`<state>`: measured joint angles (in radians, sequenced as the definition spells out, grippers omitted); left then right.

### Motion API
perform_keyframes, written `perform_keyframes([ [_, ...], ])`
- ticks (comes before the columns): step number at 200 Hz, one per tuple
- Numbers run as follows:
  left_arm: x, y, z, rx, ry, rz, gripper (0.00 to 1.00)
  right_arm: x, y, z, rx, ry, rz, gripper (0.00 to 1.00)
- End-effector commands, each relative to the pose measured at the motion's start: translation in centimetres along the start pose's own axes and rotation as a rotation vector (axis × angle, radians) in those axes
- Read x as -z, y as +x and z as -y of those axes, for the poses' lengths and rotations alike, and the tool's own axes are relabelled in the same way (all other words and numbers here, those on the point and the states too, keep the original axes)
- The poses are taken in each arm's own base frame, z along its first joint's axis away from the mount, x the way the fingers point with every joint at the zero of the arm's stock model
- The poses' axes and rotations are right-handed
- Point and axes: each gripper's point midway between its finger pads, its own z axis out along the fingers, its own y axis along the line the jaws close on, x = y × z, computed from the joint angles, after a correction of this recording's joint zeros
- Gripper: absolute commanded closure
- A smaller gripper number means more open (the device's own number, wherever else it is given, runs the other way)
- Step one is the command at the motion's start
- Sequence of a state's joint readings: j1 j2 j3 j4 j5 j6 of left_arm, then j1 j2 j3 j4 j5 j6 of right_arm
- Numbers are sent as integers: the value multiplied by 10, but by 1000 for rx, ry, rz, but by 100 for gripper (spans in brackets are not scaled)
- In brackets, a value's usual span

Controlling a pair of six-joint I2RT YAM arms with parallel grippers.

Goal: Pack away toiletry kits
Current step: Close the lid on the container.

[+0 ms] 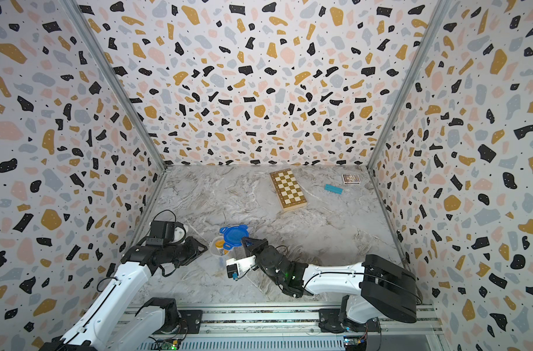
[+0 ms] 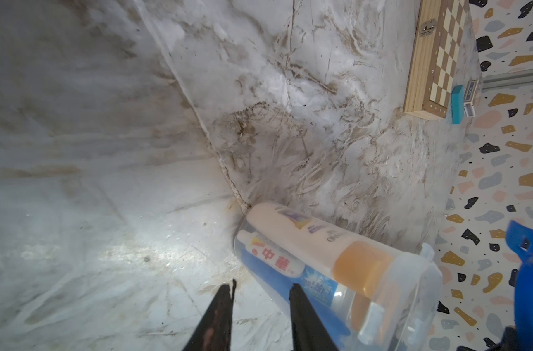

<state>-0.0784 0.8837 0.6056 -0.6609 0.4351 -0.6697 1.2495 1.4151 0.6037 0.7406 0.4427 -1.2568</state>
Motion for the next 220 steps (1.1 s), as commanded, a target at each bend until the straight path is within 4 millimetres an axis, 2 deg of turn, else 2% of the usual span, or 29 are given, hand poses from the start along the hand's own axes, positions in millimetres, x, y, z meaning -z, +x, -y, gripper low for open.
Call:
perform_keyframes([
  [1, 2, -7, 5, -4, 35, 37, 67, 3, -16, 32, 111, 148, 20, 98],
  [31, 3, -8, 3, 7, 30, 40, 67, -9, -23, 18, 173, 119, 5, 97],
  [59, 12, -17, -2, 56, 25, 99, 67, -17, -32, 6, 205, 91, 21, 97],
  [101, 26, -26, 2, 54, 46, 129, 66, -24, -41, 4, 233, 108, 47, 97],
  [159, 27, -28, 4, 43, 63, 123, 65, -33, -53, 3, 223, 75, 92, 96],
  [220, 28, -29, 5, 42, 73, 125, 65, -37, -47, -7, 225, 30, 82, 92],
])
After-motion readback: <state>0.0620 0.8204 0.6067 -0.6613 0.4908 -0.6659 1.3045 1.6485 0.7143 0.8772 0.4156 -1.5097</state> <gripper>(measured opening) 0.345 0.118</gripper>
